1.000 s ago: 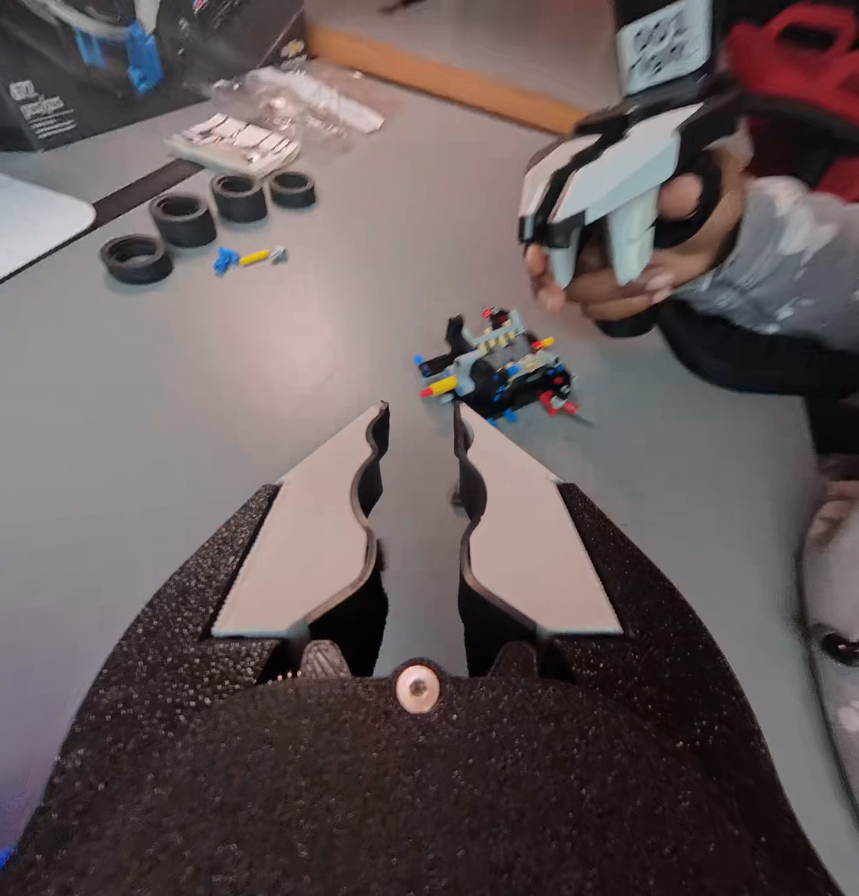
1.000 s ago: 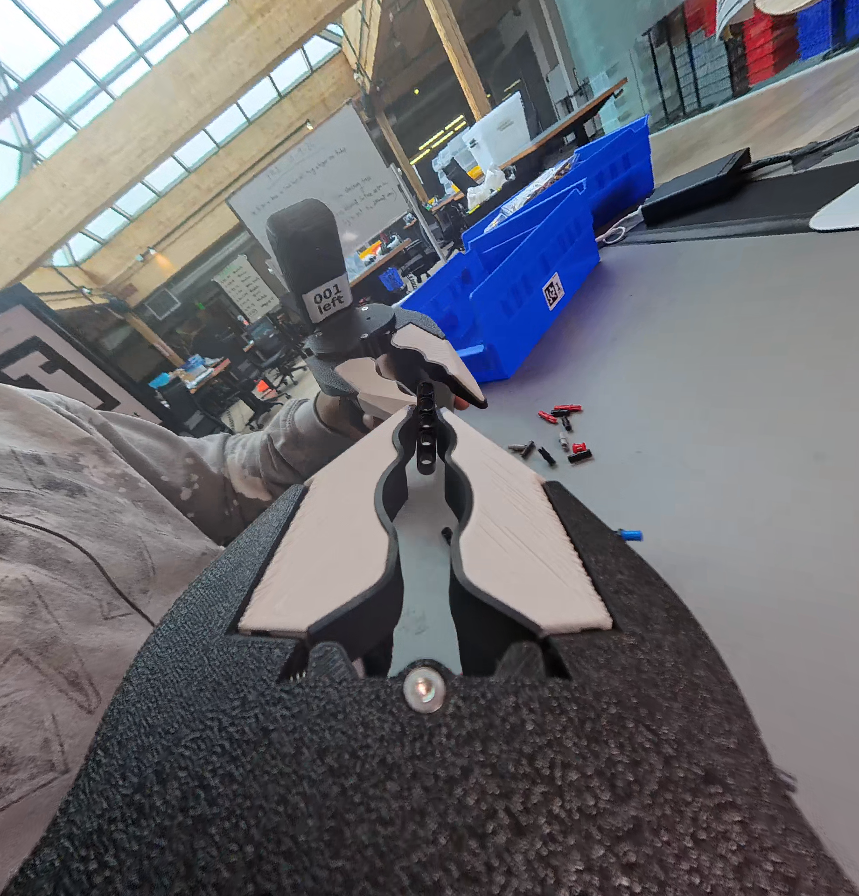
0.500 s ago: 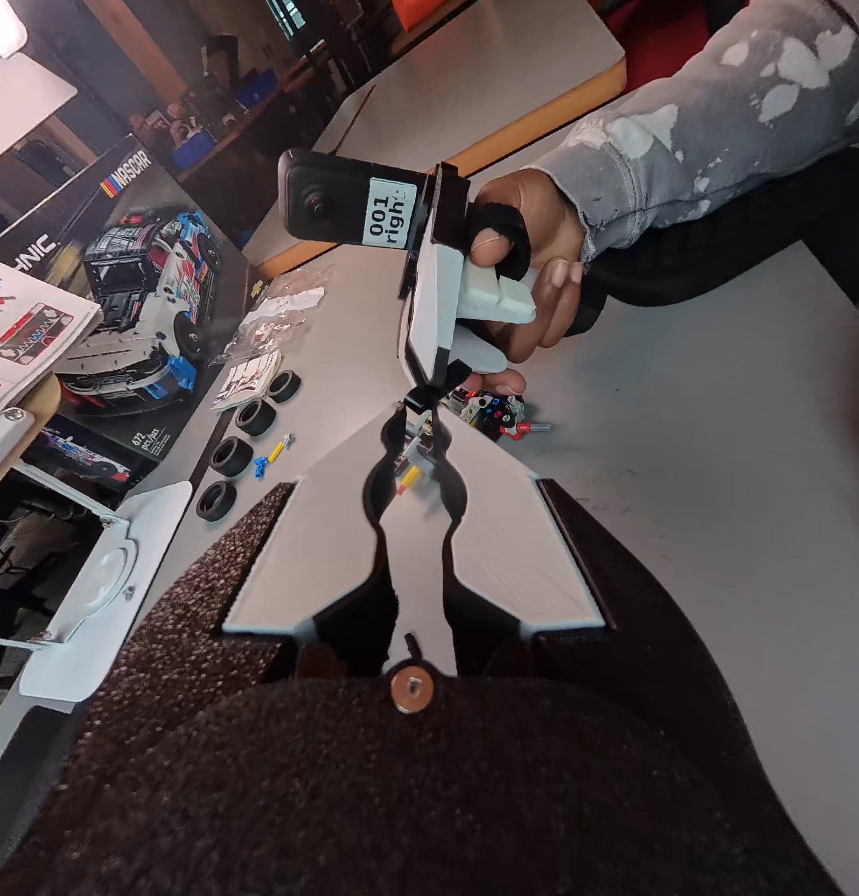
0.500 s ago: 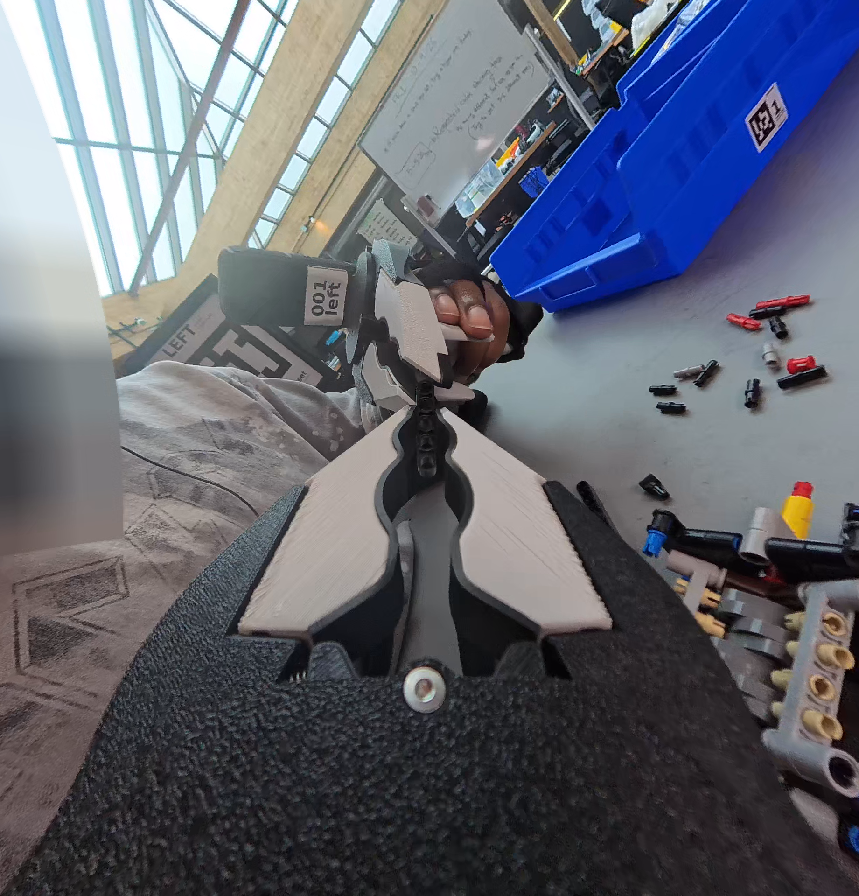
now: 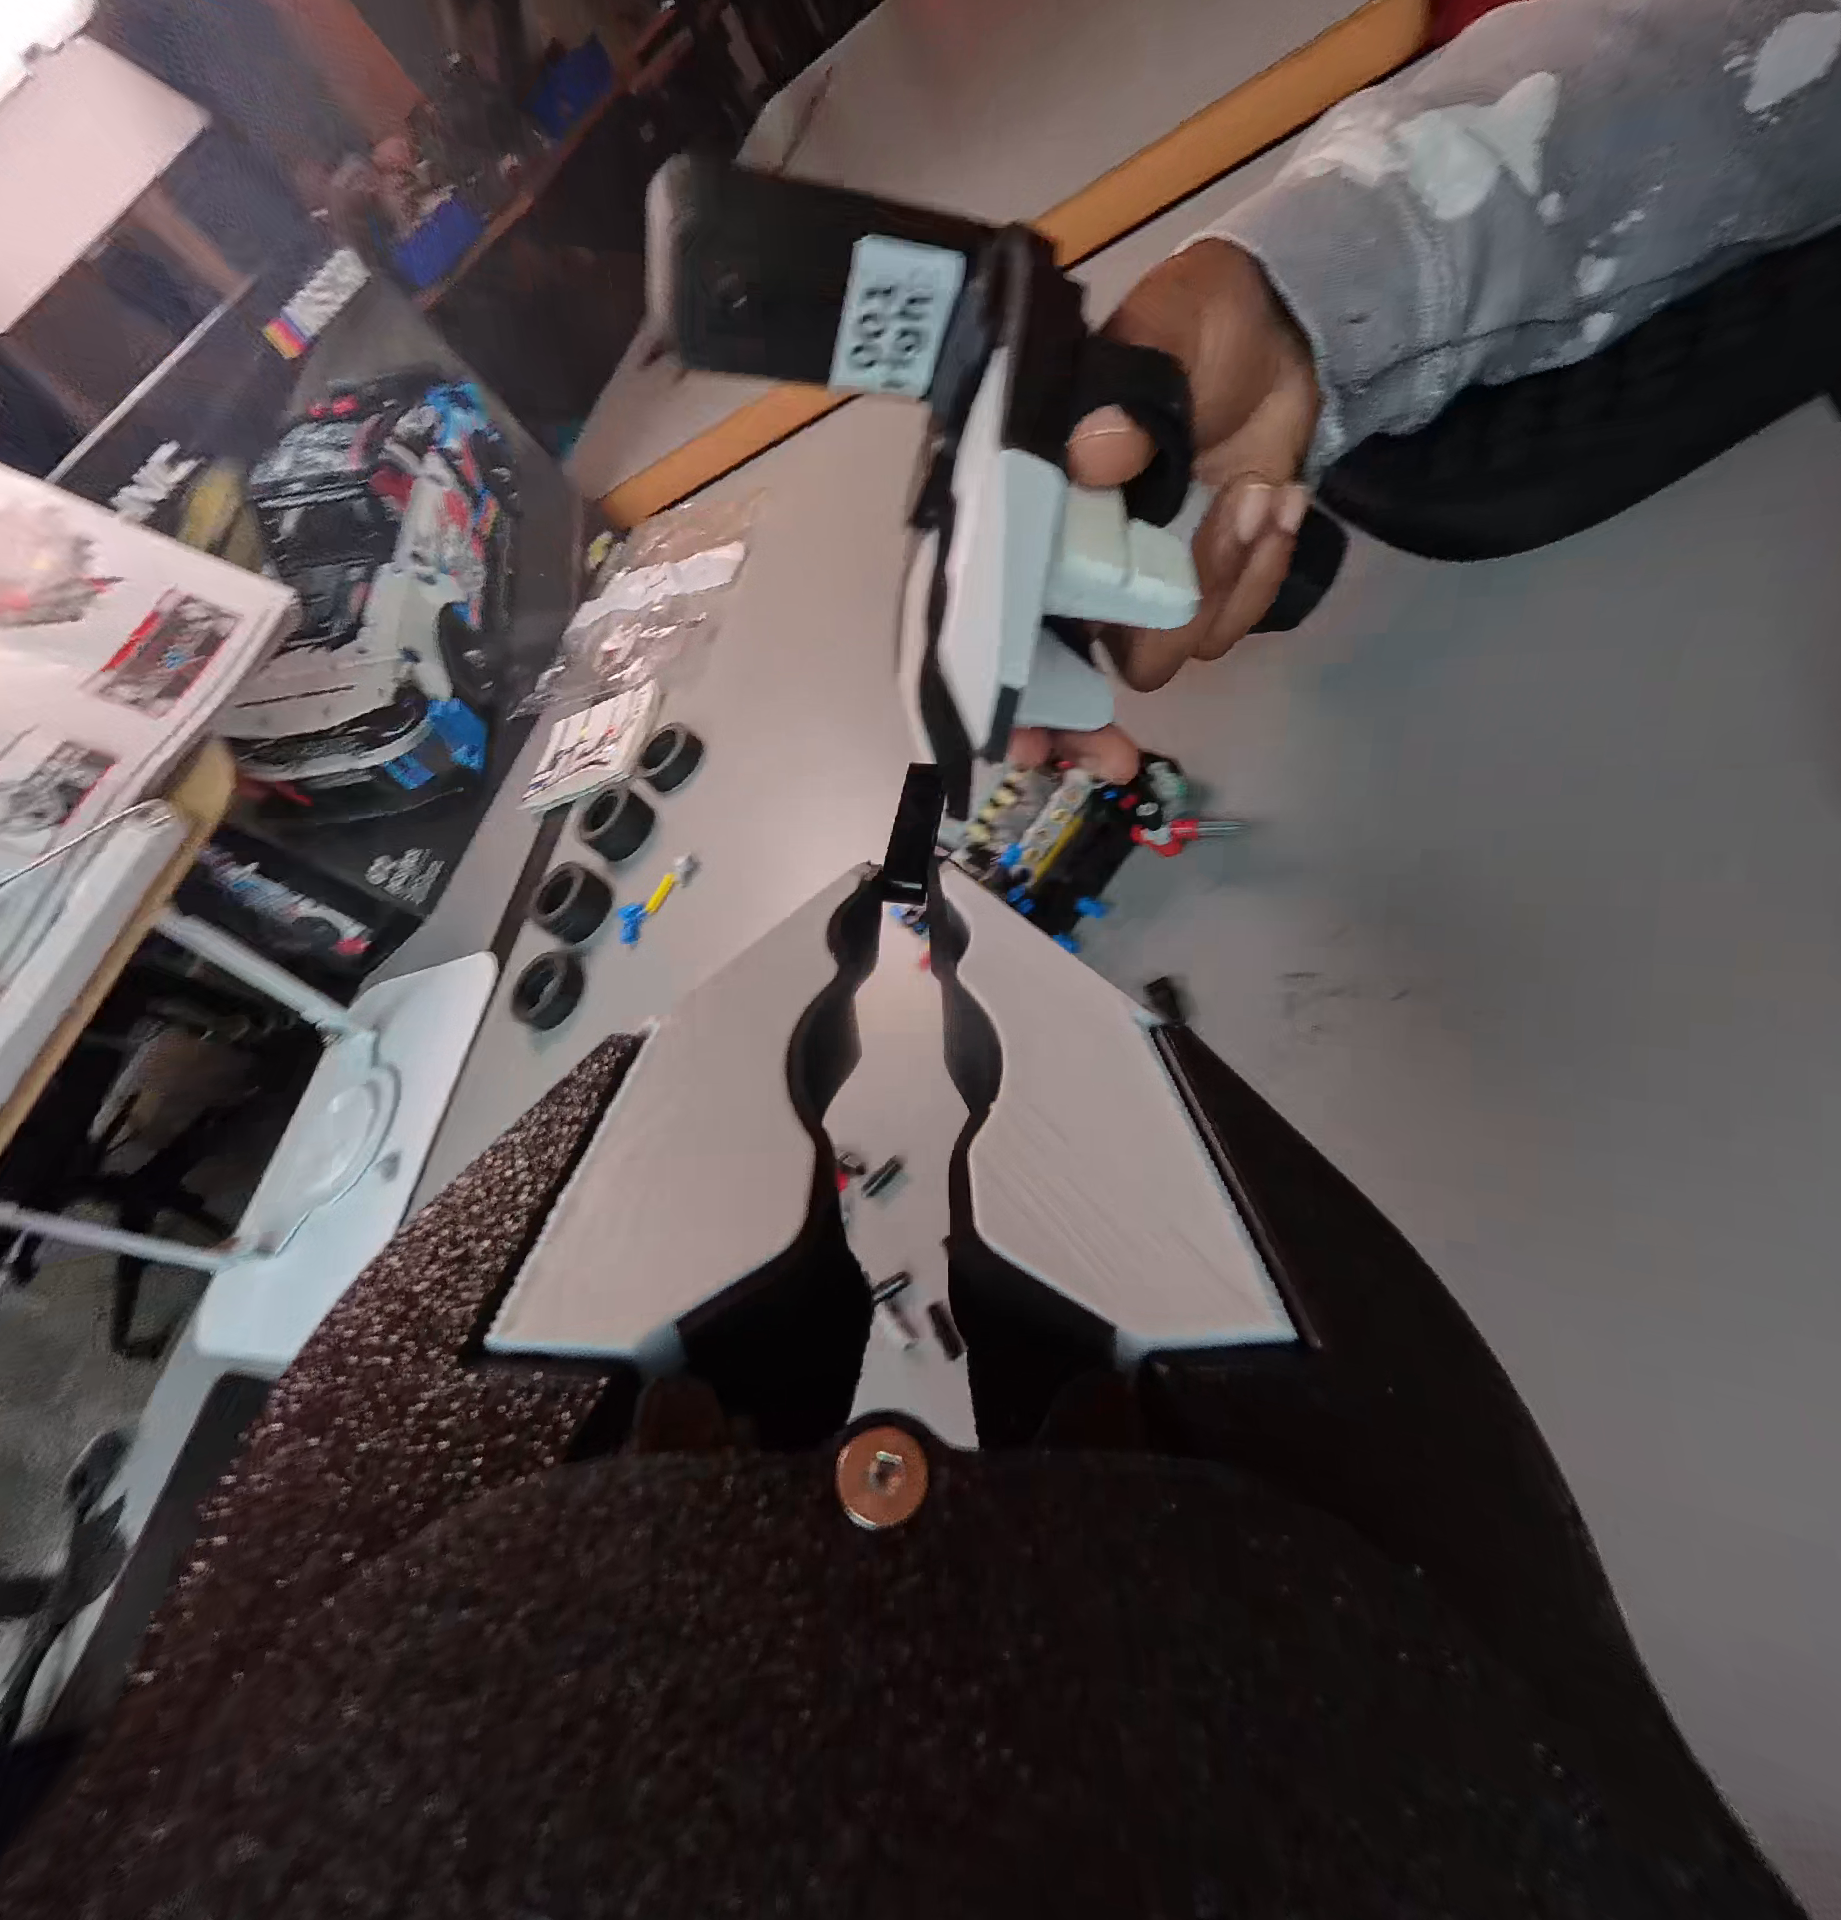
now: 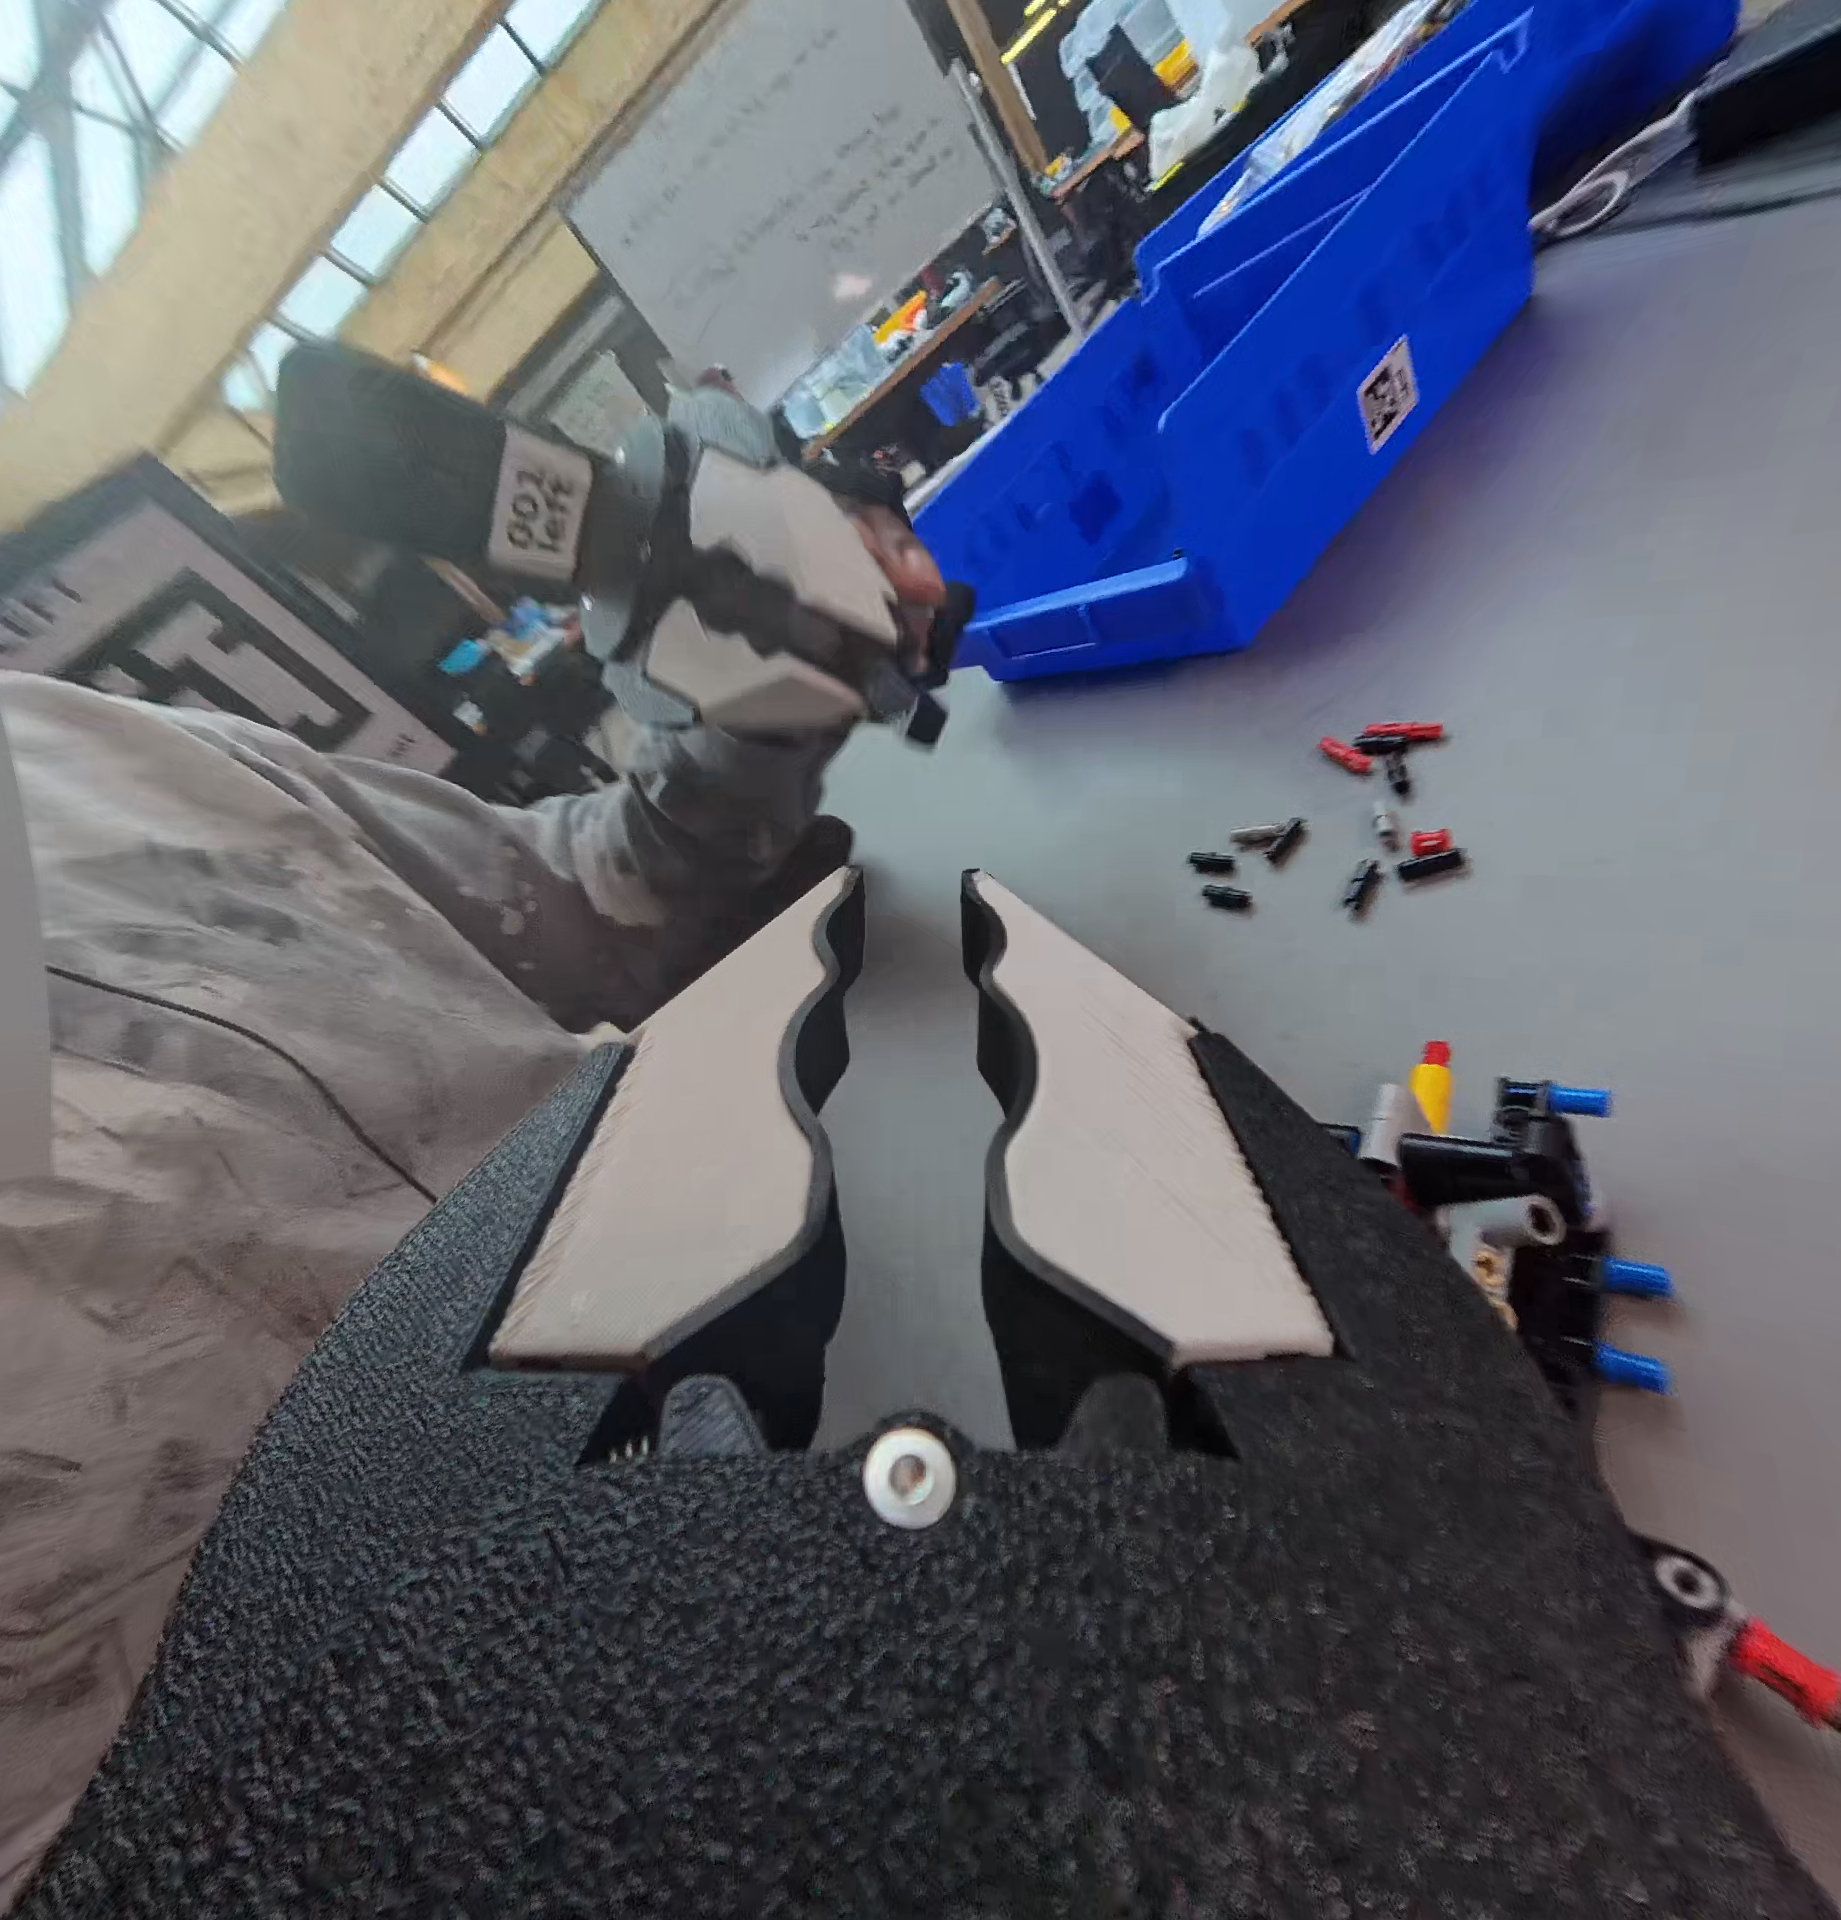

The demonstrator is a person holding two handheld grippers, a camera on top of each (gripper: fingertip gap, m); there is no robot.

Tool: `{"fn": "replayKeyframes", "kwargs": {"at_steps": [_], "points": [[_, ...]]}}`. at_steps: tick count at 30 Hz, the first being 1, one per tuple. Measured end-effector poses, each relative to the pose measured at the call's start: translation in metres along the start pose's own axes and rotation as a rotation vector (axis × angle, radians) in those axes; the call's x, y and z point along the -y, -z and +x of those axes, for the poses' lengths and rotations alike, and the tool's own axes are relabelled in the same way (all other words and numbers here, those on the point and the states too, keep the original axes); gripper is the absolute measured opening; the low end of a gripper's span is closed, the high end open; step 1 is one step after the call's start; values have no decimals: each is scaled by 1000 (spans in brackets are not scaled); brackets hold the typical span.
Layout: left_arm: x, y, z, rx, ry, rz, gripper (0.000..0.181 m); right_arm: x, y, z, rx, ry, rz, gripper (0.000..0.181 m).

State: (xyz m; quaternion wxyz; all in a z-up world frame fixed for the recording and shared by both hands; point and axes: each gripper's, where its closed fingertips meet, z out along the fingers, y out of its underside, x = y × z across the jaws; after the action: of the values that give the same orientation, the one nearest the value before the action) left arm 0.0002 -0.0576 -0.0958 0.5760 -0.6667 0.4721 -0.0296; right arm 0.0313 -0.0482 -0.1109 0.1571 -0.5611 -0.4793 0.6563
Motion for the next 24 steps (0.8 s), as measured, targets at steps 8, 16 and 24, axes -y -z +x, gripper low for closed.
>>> {"fn": "replayKeyframes", "kwargs": {"at_steps": [8, 16, 24], "points": [[-144, 153, -144, 653, 520, -528, 9, -50, 3, 23, -297, 528, -437, 16], [-179, 152, -136, 677, 526, -705, 17, -62, -9, 27, -335, 645, -608, 15], [-119, 115, -130, 558, 448, -439, 26, -78, -24, 37, -321, 740, -921, 16]]}}
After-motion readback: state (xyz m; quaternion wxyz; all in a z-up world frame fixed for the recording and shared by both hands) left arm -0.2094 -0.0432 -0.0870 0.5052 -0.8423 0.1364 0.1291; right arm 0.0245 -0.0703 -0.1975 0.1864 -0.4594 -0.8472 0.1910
